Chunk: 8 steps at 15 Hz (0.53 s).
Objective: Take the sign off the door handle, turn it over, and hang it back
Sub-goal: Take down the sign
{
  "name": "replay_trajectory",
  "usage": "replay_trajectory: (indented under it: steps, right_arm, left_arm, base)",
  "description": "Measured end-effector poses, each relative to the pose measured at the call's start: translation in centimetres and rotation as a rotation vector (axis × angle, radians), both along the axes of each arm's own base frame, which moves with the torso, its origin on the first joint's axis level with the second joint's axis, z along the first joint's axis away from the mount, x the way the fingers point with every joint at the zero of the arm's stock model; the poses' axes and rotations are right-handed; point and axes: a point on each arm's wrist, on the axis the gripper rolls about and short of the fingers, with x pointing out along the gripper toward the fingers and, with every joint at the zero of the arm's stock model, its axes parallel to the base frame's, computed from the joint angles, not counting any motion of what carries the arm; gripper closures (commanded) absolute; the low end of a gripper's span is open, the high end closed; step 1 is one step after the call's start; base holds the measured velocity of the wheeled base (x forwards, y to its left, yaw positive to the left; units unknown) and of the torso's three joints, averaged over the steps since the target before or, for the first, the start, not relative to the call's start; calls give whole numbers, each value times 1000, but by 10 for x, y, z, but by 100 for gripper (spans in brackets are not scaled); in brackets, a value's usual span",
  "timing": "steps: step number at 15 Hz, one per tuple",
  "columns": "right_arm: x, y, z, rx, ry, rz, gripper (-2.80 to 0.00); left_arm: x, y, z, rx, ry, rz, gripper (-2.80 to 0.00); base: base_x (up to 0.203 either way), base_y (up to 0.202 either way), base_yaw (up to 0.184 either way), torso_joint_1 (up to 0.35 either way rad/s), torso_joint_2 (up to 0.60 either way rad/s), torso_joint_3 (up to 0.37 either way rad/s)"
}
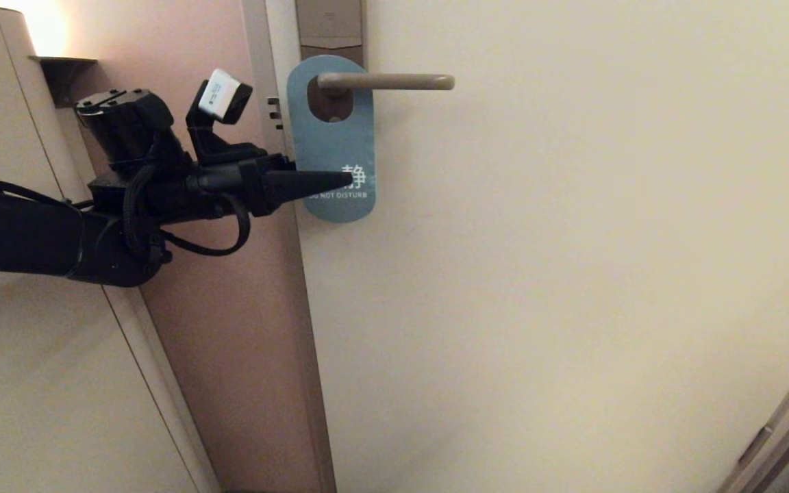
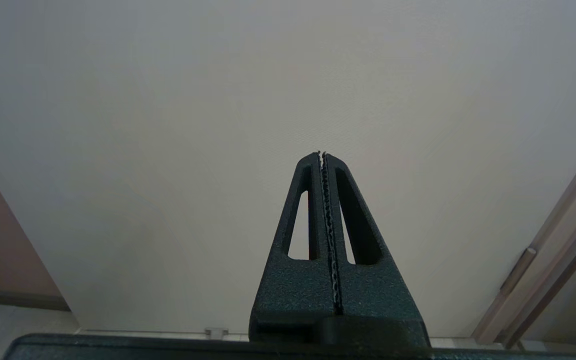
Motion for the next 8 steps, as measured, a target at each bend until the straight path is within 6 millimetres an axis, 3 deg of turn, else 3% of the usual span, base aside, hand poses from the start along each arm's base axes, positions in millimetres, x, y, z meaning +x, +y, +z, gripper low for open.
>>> replay_trajectory:
  steps: [8]
  right_arm:
    - [0,0,0,1,0,0,0]
  left_arm:
    - [2,-1,-4,0,7,8,-280]
  base:
    - [0,0,0,0,0,0]
